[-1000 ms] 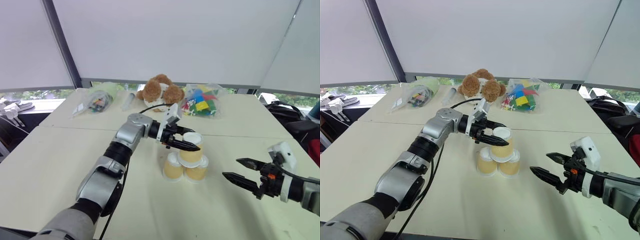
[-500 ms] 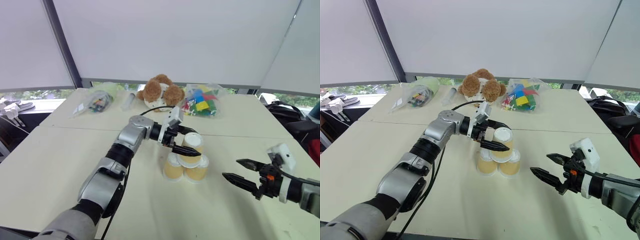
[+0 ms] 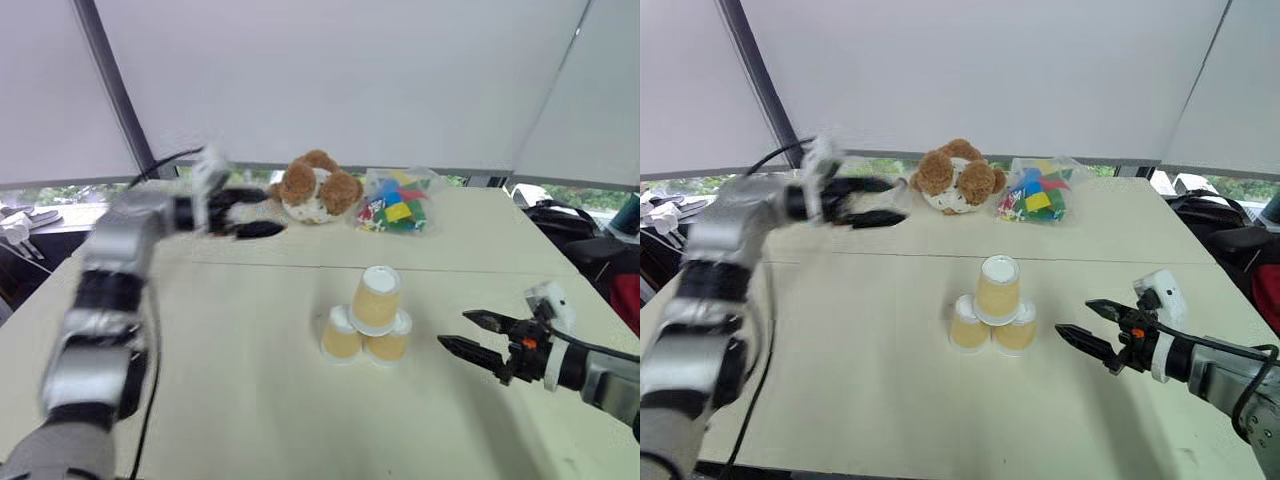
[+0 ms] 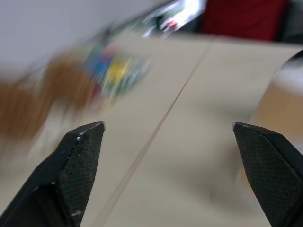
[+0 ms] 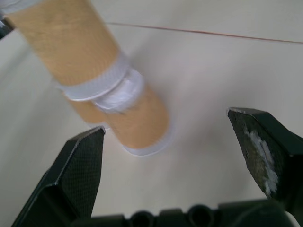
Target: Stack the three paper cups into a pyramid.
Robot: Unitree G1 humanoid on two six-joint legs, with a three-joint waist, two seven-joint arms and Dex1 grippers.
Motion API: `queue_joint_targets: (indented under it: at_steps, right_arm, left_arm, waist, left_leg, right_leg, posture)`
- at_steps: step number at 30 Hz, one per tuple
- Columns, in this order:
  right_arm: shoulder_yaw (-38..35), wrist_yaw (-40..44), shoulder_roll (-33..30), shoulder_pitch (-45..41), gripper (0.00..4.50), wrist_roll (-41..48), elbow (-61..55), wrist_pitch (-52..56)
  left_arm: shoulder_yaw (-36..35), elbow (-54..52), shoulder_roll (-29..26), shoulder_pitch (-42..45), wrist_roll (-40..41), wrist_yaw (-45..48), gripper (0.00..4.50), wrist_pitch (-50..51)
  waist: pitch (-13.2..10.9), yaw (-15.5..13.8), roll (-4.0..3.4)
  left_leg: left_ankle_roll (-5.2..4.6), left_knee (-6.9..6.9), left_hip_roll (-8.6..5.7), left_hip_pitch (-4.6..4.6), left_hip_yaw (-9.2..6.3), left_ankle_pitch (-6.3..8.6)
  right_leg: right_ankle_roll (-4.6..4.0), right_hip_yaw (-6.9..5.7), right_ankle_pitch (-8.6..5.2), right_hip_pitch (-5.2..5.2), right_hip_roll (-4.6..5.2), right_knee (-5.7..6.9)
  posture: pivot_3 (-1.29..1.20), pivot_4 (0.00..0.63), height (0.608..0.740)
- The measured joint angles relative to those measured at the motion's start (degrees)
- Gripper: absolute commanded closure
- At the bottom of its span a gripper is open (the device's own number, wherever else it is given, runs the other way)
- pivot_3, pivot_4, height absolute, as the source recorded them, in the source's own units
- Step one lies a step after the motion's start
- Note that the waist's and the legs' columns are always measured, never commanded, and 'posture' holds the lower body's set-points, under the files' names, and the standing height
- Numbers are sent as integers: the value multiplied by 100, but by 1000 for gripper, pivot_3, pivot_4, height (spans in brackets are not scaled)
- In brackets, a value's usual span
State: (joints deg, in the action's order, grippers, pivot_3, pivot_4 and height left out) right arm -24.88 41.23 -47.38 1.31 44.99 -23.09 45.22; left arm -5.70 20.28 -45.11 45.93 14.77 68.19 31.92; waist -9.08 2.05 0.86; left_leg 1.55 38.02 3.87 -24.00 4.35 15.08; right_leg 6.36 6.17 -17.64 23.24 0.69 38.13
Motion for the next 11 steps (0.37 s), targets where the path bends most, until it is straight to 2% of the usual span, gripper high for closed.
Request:
queue_joint_targets:
  at_steps: [2, 4, 7, 9, 11]
  right_arm:
    - [67, 204, -121, 47, 0, -161, 257, -96]
    - [181, 457, -318, -71, 0, -283, 490, -213]
    - [273, 690, -420, -427, 0, -383, 885, -283]
    - [379, 779, -482, -555, 0, -443, 1068, -294]
    - [453, 834, -487, -622, 0, -498, 1128, -294]
  left_arm:
    - [-389, -940, -156, -1468, 143, -295, 55, 765]
    - [-818, -2228, 17, -2614, 571, -628, 55, 1516]
    - [-1277, -3898, 372, -3527, 1165, -1114, 55, 2116]
    - [-1337, -4546, 642, -3914, 1348, -1430, 55, 2159]
    - [-1302, -4789, 898, -4123, 1461, -1678, 55, 2161]
  waist:
    - [-6, 5, 11]
    - [-18, -79, 36]
    - [-13, -221, 53]
    - [-13, -269, 54]
    - [-12, -266, 55]
  left_leg:
    - [2, 3, 4, -7, -2, -1]
    - [12, 14, 6, -27, -8, -6]
    - [14, 31, -10, -7, -20, -9]
    - [13, 22, -24, 58, -14, -8]
    - [13, 20, -23, 63, -16, -8]
  right_leg:
    - [0, -10, 0, 2, 11, 8]
    - [-1, -19, -1, 6, 22, -1]
    - [-4, -23, 0, -35, 38, -10]
    - [-24, -19, -12, -97, 40, -22]
    - [-25, -18, -12, -101, 35, -23]
  posture:
    - [0, 150, 740]
    - [0, 150, 740]
    - [0, 150, 740]
    - [0, 150, 740]
    - [0, 150, 740]
